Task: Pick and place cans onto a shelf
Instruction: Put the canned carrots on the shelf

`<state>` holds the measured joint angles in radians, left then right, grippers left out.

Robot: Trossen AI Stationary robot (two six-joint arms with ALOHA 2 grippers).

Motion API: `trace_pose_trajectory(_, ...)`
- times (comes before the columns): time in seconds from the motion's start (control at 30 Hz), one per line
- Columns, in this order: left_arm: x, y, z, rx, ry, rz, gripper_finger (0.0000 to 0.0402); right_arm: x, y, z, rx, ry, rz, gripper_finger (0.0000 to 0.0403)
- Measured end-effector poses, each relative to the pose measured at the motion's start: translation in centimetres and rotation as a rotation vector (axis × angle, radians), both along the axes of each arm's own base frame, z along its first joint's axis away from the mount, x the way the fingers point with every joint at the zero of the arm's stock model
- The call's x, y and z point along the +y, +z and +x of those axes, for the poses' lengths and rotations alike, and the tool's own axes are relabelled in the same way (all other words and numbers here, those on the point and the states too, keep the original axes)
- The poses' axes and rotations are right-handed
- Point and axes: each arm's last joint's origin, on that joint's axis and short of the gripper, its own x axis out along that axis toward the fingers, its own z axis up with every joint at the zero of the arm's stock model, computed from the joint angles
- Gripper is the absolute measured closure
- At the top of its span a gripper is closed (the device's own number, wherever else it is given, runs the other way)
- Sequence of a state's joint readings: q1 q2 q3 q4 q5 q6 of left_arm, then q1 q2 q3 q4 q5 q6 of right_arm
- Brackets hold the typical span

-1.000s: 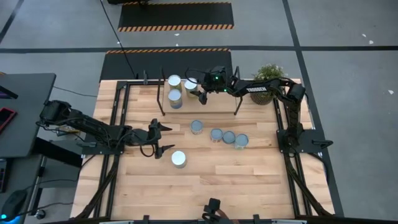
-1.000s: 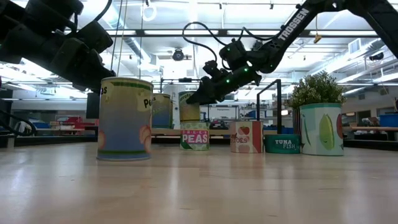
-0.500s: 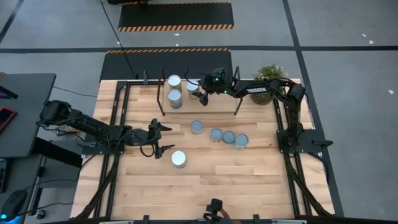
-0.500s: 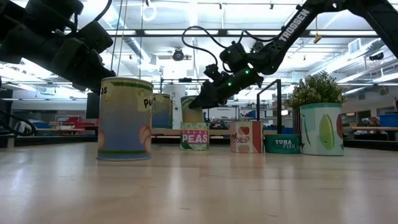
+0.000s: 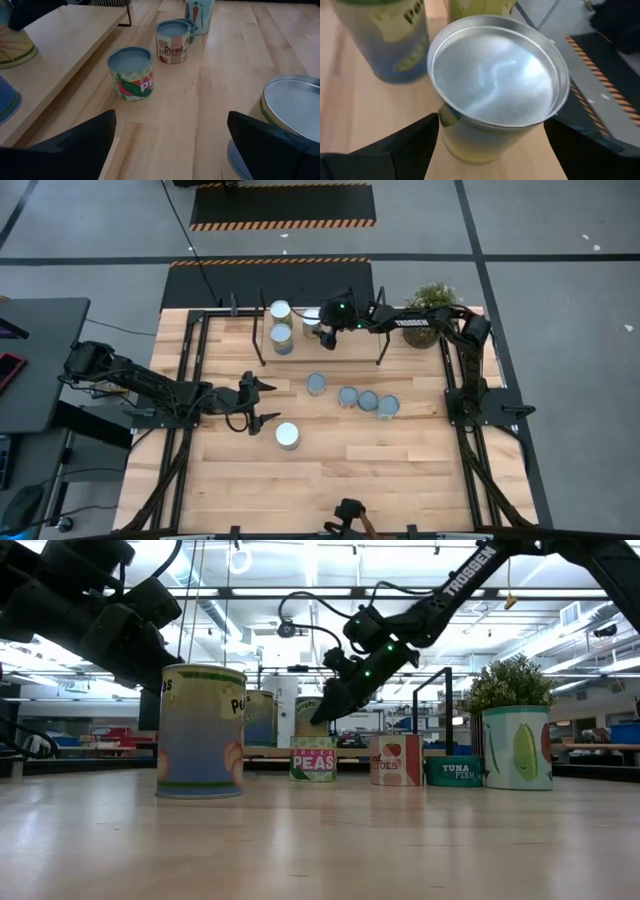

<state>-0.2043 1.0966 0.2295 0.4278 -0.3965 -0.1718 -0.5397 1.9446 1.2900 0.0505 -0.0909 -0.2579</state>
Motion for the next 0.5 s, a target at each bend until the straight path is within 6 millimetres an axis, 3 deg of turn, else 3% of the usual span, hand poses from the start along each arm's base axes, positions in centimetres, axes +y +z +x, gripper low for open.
trace_pose_trajectory(0.5, 0.0, 0.0, 0.0, 0.000, 0.003, -0.007, 0.0012, 0.7, 1.4, 0.1, 0.307, -0.138, -0.125, 0.0036)
